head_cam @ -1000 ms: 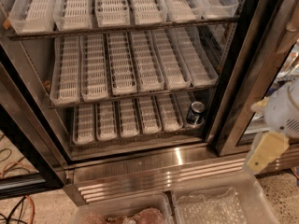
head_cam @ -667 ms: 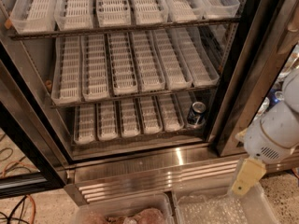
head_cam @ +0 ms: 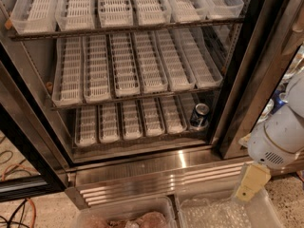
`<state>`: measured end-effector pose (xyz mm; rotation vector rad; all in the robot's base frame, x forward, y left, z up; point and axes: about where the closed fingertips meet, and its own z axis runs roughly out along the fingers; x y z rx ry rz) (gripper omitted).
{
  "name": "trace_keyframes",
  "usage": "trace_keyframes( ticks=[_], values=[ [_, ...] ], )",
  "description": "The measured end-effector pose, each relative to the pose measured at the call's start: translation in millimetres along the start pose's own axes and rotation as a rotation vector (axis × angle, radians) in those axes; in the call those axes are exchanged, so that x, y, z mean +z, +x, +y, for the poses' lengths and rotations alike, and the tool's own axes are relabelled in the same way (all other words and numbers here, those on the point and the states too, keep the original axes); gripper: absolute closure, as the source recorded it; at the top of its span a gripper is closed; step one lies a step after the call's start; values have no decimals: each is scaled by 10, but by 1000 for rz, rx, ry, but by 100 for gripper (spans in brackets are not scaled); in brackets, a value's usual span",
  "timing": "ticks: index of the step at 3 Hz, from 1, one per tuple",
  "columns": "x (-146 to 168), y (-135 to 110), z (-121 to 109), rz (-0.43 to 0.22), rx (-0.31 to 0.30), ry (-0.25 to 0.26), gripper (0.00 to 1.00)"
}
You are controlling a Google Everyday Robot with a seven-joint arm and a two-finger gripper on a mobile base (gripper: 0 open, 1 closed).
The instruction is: Pick pepsi can from bottom shelf of fridge
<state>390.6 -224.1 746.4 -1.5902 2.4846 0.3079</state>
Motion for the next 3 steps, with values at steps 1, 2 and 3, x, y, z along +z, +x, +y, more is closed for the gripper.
trace_keyframes(
  ticks=[1, 2, 3],
  values=[
    [364, -64, -62, 8, 14, -34, 0],
    [866, -104, -35, -67, 127, -69, 0],
    [1078, -162, 12, -142, 283, -3, 0]
  ],
)
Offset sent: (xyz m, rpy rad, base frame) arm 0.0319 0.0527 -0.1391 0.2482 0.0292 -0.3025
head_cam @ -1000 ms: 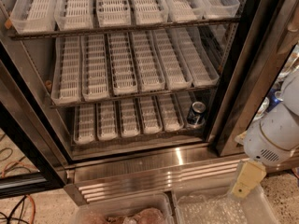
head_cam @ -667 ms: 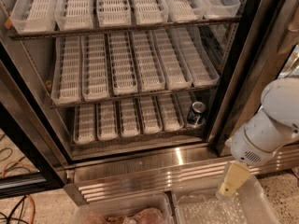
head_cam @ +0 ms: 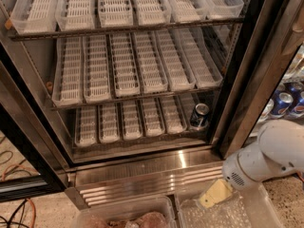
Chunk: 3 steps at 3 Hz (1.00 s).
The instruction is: Pick pepsi can from bottom shelf of fridge
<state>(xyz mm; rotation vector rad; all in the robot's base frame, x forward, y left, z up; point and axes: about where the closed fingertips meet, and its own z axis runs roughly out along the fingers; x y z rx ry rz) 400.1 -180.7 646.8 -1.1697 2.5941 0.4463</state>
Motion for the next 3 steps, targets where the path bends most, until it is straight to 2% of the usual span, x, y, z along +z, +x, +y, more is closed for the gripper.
trace_keyframes(
  ticks=[1, 2, 3],
  values=[
    [27, -9, 45, -56, 132, 122, 0],
    [22, -109, -59, -116, 214, 167, 0],
    [22, -110, -59, -116, 214, 167, 0]
  ],
)
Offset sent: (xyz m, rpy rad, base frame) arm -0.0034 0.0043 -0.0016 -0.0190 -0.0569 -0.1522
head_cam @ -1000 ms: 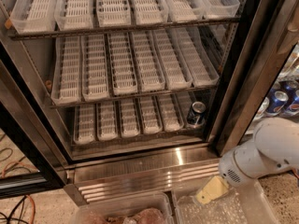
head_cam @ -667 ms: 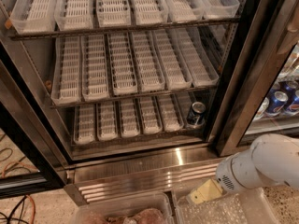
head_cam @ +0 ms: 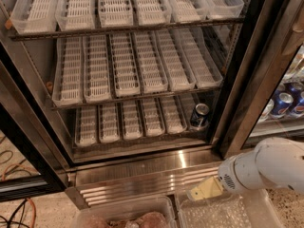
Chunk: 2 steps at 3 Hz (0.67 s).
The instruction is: Pick pepsi can from bottom shelf of fridge
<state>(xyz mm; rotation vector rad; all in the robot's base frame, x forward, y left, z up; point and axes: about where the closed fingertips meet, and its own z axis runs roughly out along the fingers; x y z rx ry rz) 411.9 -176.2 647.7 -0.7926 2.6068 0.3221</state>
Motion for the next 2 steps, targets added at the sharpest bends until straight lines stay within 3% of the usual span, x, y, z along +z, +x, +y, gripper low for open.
trace_keyframes(
  ticks=[1, 2],
  values=[
    [56, -87, -71, -63, 47, 7, 0],
    [176, -243, -105, -152, 104, 51, 0]
  ],
)
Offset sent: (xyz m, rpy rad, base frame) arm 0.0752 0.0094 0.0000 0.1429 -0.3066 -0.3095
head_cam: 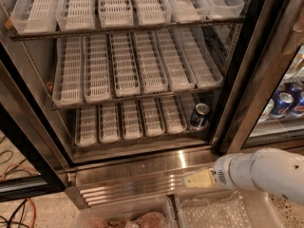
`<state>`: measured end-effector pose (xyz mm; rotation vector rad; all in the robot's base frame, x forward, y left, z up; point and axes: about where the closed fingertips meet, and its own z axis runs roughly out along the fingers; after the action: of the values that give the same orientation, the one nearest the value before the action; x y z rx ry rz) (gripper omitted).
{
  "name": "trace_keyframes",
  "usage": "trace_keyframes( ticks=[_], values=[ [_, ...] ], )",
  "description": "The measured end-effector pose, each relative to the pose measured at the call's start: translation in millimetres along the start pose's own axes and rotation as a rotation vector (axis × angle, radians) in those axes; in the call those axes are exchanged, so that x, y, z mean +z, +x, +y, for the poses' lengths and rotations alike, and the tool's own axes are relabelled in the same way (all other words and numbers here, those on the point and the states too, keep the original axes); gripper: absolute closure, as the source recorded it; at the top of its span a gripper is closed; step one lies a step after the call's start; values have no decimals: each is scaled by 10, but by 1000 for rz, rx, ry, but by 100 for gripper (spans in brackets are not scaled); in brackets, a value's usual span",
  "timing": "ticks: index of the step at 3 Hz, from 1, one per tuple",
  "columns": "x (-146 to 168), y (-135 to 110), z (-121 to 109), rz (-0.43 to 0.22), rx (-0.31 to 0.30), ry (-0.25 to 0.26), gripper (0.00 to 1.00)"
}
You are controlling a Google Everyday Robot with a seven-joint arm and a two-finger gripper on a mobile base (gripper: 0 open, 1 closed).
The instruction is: Pick pepsi can from bottom shelf of fridge
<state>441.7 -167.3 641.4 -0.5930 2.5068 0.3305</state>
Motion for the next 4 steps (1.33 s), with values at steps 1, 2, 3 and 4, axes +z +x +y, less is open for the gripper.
trace_keyframes(
  ticks=[1, 2, 3, 4],
  values=[
    [62, -42, -36, -67, 32, 83, 0],
    [-103, -107, -314, -165, 56, 193, 0],
    [-593, -231, -765, -354, 226, 296, 0],
    [-691, -399, -831, -436, 236, 311, 0]
  ],
)
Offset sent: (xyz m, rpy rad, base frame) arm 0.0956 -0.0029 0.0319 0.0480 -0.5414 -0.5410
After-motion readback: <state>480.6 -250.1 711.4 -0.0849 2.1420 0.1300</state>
